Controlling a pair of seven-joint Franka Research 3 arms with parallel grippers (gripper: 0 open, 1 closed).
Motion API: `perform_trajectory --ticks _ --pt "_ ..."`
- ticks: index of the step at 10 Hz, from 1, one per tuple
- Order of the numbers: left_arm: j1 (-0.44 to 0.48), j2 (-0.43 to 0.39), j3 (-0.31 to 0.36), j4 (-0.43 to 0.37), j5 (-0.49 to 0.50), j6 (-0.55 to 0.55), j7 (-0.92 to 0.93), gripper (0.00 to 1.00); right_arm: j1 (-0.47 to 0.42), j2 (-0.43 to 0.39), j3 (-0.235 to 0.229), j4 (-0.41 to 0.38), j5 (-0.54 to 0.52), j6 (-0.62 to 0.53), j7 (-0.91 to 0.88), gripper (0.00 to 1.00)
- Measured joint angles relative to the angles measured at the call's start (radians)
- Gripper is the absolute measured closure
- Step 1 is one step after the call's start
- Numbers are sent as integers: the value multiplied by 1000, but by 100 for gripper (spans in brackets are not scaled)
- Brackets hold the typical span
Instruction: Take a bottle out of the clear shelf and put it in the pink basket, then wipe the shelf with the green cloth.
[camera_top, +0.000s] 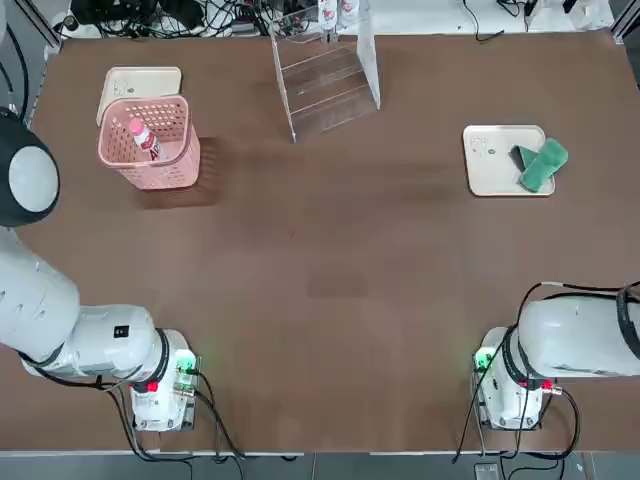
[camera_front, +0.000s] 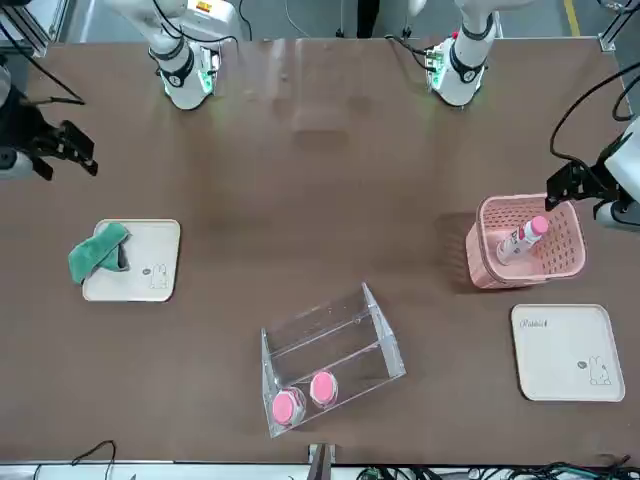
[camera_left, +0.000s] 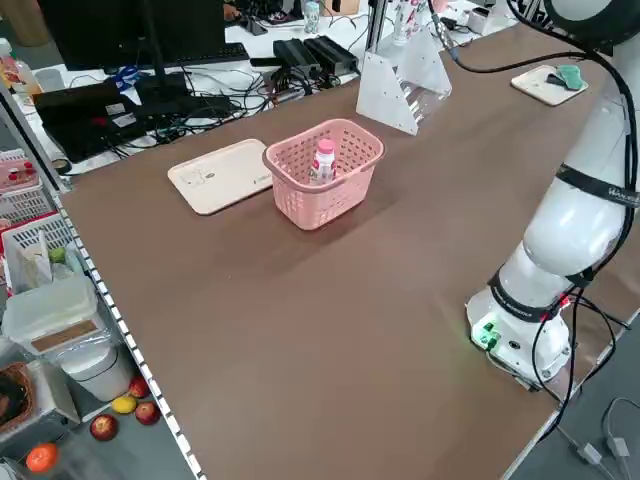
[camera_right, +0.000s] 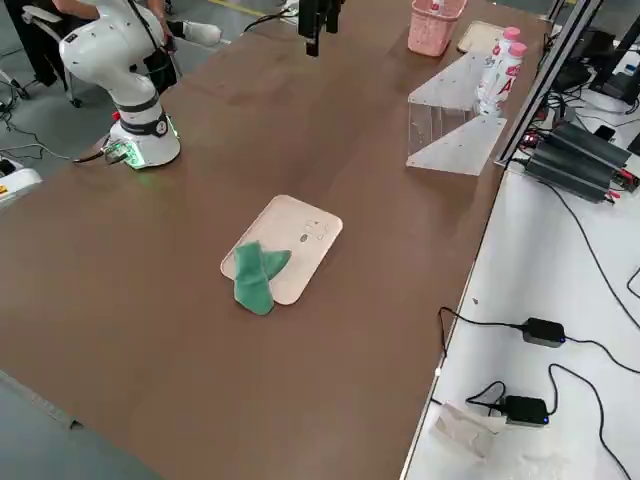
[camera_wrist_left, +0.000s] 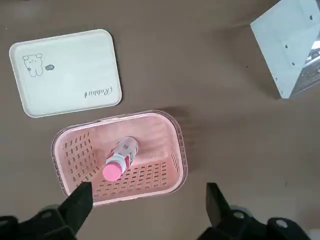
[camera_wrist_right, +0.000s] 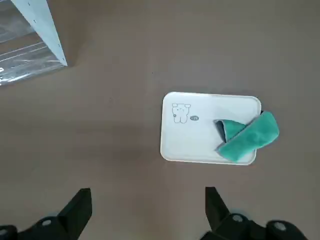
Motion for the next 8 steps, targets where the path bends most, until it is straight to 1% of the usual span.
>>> perform_trajectory --ticks 1,3,4,6,8 --pt "0 0 0 0 0 0 0 0 16 0 -16 34 -4 -26 44 0" --pt "0 0 0 0 0 0 0 0 125 1 -135 52 -10 -46 115 0" --pt "0 0 0 0 0 0 0 0 136 4 -162 52 -10 -54 141 0" --pt "-2 0 -2 0 0 0 0 0 136 10 -164 52 -11 -59 190 0" --pt "0 0 -1 0 0 0 0 0 136 16 -164 52 -11 -45 198 0"
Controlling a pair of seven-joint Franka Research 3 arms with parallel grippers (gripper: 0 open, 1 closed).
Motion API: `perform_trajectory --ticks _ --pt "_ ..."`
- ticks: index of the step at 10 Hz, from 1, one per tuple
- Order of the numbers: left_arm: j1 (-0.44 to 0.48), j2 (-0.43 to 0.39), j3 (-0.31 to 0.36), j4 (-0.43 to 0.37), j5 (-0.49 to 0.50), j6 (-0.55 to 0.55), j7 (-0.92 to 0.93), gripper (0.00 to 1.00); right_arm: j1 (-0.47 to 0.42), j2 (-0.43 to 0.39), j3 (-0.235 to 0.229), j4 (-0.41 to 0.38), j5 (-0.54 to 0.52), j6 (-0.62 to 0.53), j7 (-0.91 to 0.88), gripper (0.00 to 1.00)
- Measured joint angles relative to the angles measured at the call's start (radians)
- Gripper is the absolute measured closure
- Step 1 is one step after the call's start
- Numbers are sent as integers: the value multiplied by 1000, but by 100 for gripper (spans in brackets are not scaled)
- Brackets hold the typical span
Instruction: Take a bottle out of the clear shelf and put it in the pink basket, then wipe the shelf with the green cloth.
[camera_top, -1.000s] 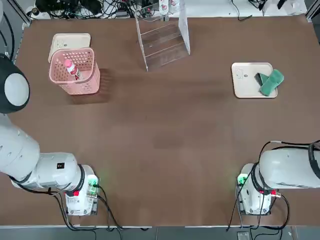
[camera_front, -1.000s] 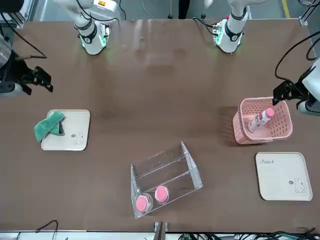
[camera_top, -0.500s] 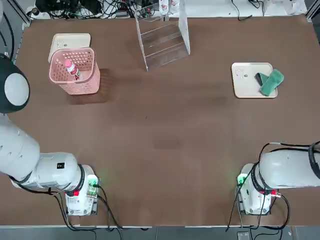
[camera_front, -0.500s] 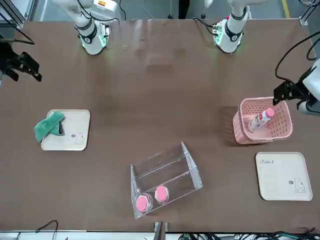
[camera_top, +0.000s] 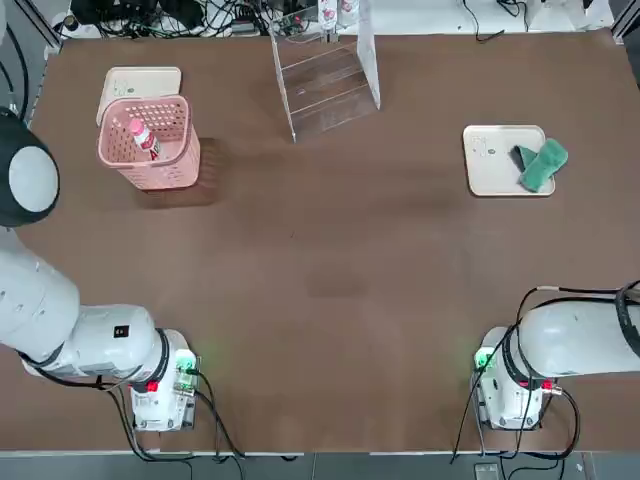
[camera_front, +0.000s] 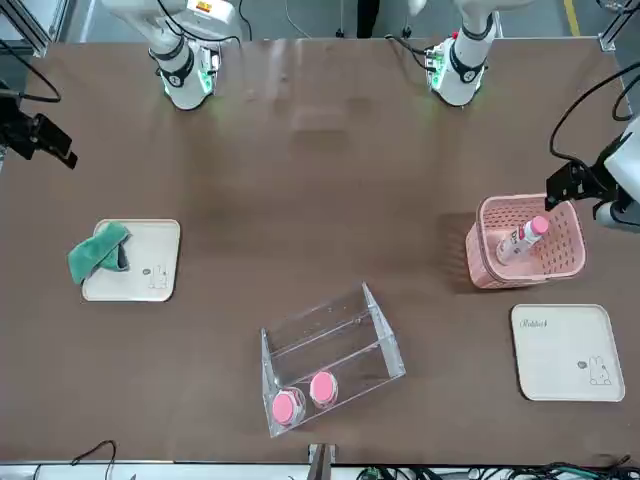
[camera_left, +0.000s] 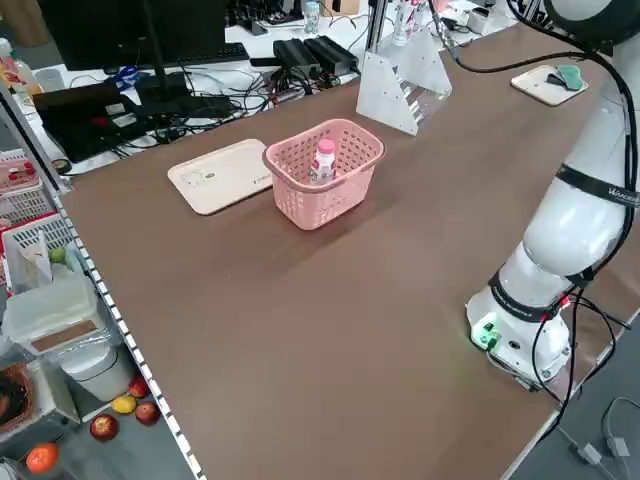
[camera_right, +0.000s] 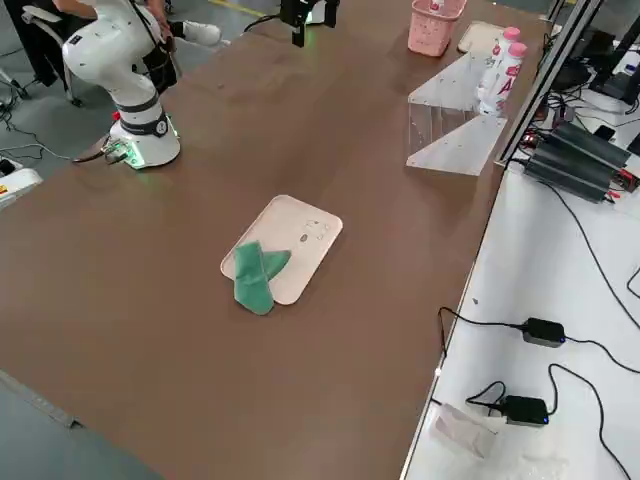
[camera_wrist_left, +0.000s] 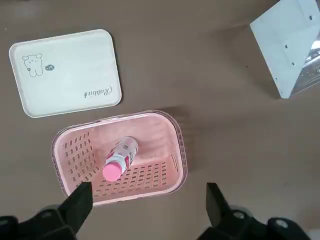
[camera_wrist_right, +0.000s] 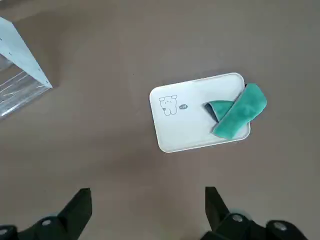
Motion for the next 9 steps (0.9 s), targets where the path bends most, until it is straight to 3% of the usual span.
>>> perform_trajectory --ticks 9 --pt "5 0 -1 -1 0 -44 -46 0 11 9 3 -2 0 54 16 0"
